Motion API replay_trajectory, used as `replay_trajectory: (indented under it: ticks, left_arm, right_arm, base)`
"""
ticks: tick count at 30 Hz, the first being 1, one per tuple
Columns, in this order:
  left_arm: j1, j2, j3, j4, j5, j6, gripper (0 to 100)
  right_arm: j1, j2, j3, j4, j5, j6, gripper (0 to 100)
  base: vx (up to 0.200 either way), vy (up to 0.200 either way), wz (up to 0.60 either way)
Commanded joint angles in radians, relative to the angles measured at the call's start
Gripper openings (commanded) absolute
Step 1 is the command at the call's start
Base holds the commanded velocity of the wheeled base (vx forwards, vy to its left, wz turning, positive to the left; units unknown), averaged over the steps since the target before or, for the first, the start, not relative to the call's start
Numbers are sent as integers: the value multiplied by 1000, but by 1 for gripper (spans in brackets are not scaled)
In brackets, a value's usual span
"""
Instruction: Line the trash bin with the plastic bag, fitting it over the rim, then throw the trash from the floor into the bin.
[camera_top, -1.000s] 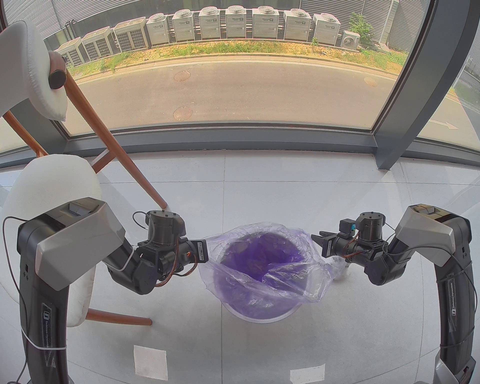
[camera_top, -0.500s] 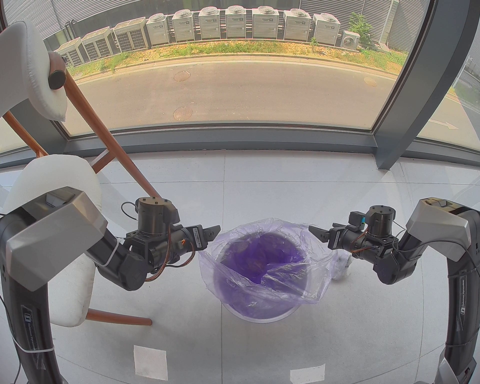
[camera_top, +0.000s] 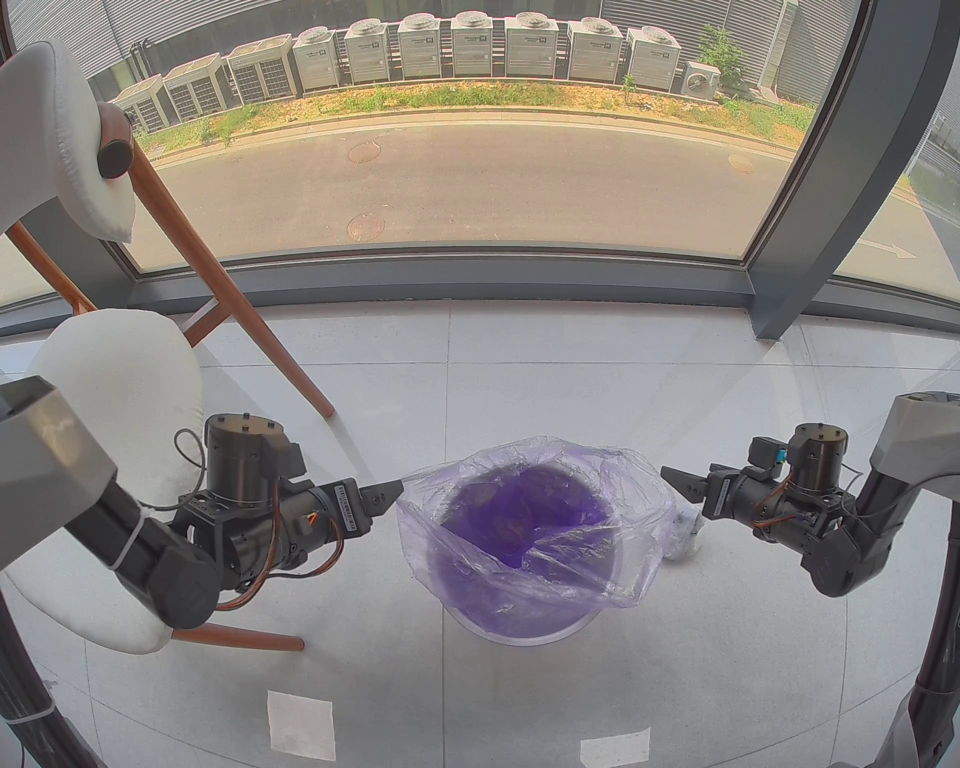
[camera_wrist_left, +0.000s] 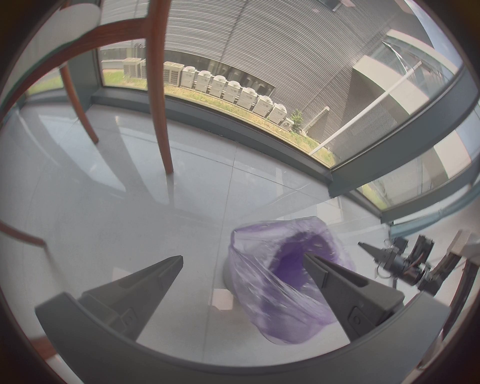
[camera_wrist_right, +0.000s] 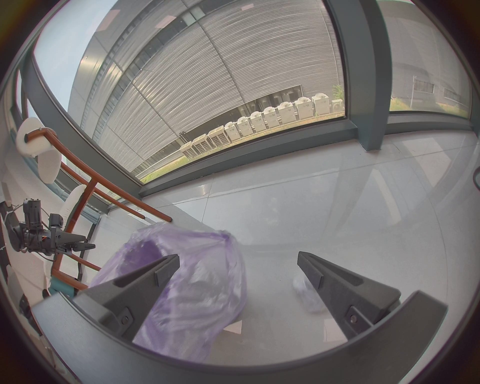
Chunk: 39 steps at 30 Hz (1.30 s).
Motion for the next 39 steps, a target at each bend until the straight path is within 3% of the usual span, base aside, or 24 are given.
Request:
replay_trajectory:
  ticks: [1,7,11,19,23,29,35,39]
  left_arm:
    - [-48,-163,118,-1,37,-130,100]
    - [-39,-177,130,-1,33,-201,100]
    - [-44,-178,144,-10,-6,-262,100]
    - [-73,-183,156,-12,-38,-250,100]
    - [-74,-152,137,-4,-45,-234,100]
    - [-90,-76,17,44,-87,-236,100]
    - [-134,58,-235,248,-91,-236,100]
    - [-143,128,-321,286,-91,-236,100]
  right_arm:
    - [5,-177,181,-10,-43,29,100]
    - [5,-171,264,-106,-46,43,100]
    - [28,-154,307,-166,-47,43,100]
    - [51,-120,330,-189,-55,44,100]
    - [51,-113,333,-191,-55,44,100]
    - [51,-107,339,-221,-57,43,100]
    - [52,-105,375,-254,-72,43,100]
    - [51,-93,396,-266,-72,41,100]
  base:
    - [0,0,0]
    - [0,0,0]
    - [-200,0,0]
    - [-200,0,0]
    - [0,0,0]
    - [0,0,0]
    - [0,0,0]
    - [0,0,0]
